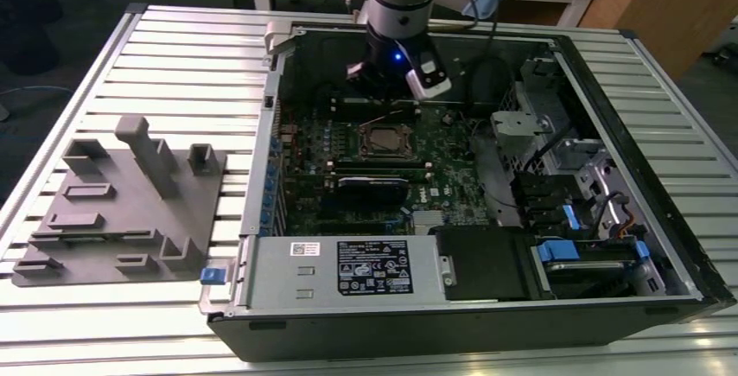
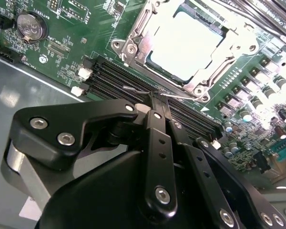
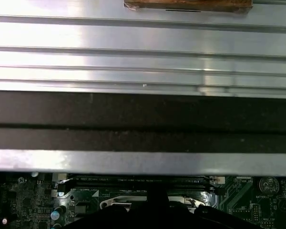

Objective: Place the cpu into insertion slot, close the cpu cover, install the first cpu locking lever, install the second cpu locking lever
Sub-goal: 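Install the first cpu locking lever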

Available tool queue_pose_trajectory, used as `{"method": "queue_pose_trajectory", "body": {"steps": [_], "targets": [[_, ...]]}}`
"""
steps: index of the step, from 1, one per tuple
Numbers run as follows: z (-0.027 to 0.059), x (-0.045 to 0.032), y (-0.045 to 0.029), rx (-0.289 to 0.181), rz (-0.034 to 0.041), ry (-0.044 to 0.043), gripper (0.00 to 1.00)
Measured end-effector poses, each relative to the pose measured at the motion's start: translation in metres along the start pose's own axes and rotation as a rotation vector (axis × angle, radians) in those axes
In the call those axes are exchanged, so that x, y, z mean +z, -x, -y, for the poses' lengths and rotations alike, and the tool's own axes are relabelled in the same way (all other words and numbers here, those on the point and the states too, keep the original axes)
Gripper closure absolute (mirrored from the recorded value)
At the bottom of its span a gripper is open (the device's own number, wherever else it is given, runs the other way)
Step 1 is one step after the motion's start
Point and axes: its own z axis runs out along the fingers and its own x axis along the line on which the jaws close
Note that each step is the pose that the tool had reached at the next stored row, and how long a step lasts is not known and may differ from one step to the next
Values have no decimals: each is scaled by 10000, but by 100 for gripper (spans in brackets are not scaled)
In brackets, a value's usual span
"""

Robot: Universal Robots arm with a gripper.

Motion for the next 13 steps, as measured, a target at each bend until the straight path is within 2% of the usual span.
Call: {"method": "queue_pose_trajectory", "body": {"steps": [8,13], "targets": [[12,45,26,6,0,-2,89],[12,48,27,39,6,-4,89]]}}
